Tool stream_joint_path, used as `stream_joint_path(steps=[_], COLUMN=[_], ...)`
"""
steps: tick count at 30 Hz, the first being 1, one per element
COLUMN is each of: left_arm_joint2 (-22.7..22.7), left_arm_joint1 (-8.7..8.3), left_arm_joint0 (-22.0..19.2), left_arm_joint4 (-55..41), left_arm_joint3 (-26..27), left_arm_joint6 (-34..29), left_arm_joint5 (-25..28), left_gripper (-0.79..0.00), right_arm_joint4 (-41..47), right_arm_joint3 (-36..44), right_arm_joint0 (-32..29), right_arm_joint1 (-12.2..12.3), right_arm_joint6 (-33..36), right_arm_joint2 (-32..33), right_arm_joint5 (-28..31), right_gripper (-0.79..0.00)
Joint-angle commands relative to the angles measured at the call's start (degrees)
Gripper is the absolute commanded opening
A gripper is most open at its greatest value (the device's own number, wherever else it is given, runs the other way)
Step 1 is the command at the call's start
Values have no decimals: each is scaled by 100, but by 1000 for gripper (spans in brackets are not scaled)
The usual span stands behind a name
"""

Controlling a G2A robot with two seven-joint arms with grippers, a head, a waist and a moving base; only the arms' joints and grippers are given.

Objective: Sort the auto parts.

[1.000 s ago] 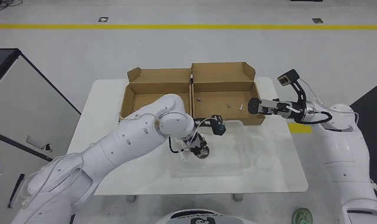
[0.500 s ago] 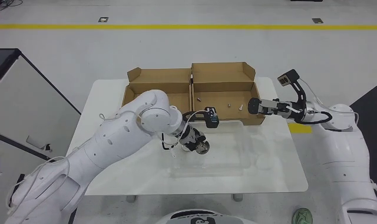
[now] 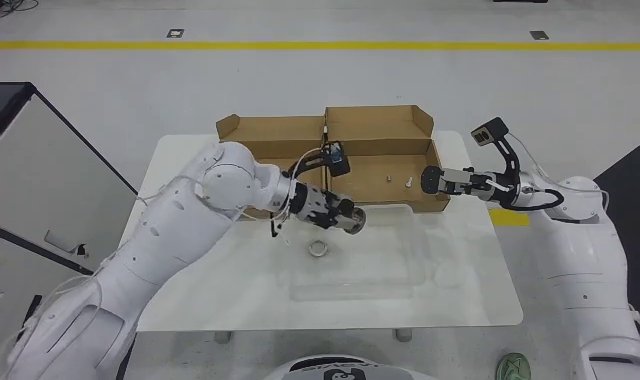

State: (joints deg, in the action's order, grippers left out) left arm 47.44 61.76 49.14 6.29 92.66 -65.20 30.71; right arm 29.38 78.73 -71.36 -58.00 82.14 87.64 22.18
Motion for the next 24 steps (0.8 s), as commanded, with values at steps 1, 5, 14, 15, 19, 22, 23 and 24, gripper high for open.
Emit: stream_joint_path(steps=[1,5,14,15,19,22,23,24], left_arm_joint2=[318,732,1112,1123,1123,1052,1034,1020], left_arm_joint1=[-72,-170,-251,-268,-344,-406,-431,-456], left_arm_joint0=[177,461,761,760,766,739,722,685], left_arm_joint4=[-473,-1112,-2729,-2842,-3399,-3838,-3986,-4087], left_arm_joint3=[-14,-37,-101,-72,124,310,334,409], left_arm_joint6=[154,349,624,651,886,1049,1088,1135], left_arm_joint5=[210,555,1461,1488,1724,1888,1927,1974], left_gripper=[-785,-785,-785,-785,-785,-785,-785,-785], right_arm_joint4=[0,0,0,0,0,0,0,0], right_arm_joint3=[0,0,0,0,0,0,0,0], right_arm_joint0=[0,0,0,0,0,0,0,0], right_arm_joint1=[0,0,0,0,0,0,0,0], right_arm_joint6=[0,0,0,0,0,0,0,0], right_arm_joint2=[0,0,0,0,0,0,0,0], right_arm_joint5=[0,0,0,0,0,0,0,0], right_gripper=[0,0,0,0,0,0,0,0])
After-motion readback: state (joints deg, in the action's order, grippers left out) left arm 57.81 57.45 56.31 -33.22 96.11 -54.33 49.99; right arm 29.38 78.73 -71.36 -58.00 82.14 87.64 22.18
